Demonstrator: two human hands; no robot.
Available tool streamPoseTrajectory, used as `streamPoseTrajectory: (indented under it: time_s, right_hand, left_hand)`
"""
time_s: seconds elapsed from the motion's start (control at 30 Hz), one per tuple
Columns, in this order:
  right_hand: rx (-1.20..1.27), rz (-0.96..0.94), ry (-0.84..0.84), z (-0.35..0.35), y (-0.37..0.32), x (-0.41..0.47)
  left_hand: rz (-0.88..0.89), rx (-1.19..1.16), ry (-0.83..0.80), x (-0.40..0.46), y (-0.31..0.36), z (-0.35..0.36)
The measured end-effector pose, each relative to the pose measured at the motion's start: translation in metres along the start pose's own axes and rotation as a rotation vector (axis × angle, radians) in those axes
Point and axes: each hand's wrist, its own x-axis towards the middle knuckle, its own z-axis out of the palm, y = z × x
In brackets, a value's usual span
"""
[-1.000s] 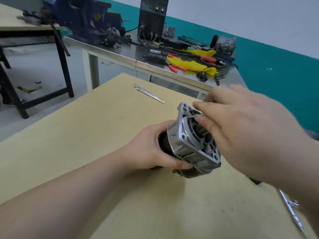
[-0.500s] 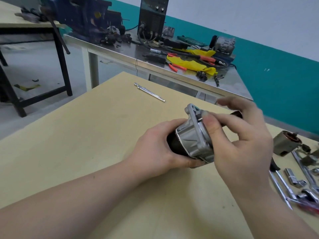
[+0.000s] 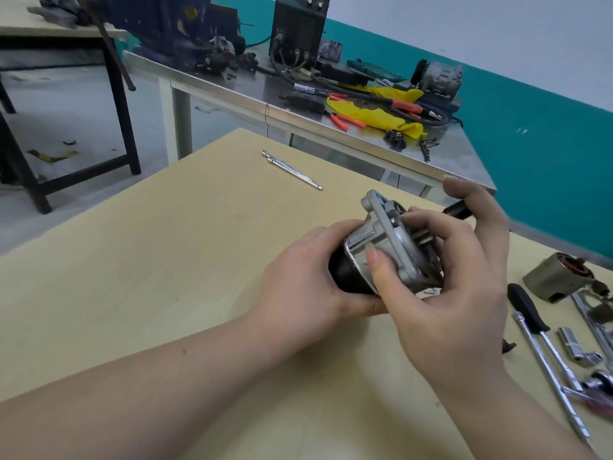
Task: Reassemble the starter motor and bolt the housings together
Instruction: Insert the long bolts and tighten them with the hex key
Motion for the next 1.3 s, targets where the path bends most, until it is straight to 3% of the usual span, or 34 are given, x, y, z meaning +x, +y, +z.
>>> streamPoseTrajectory:
  time_s: [0.13, 0.27, 0.43, 0.63, 0.83, 0.97, 1.1, 1.3]
  right_hand:
    - [0.019, -0.039, 0.010, 0.002, 0.004, 0.001]
    - [0.032, -0.074, -0.014, 0.003, 0.004, 0.007]
    - [0.092, -0.088, -0.164, 0.003, 0.008, 0.025]
    - [0.366, -0.013, -0.457, 0.001, 0.016, 0.051]
    - [0.350, -0.048, -0.570, 0.001, 0.015, 0.052]
    - [0.351, -0.008, -0.556, -0.001, 0.008, 0.046]
    - [0.178, -0.140, -0.562, -0.005, 0.005, 0.053]
    - [-0.033, -0.275, -0.371, 0.009, 0.009, 0.036]
  left_hand:
    - [0.002, 0.025, -0.039, 0.000, 0.001, -0.004]
    - [-0.055, -0.263, -0.344, 0.012, -0.009, -0.027]
    - [-0.219, -0.444, -0.405, 0.041, -0.029, -0.044]
    - [-0.106, -0.636, -0.428, 0.042, -0.034, -0.040]
    - [-0.005, -0.568, -0.660, 0.047, -0.041, -0.048]
    - [0.092, -0.533, -0.466, 0.041, -0.037, -0.041]
    - [0.196, -0.541, -0.234, 0.034, -0.034, -0.038]
    - [0.249, -0.552, 0.005, 0.031, -0.034, -0.030]
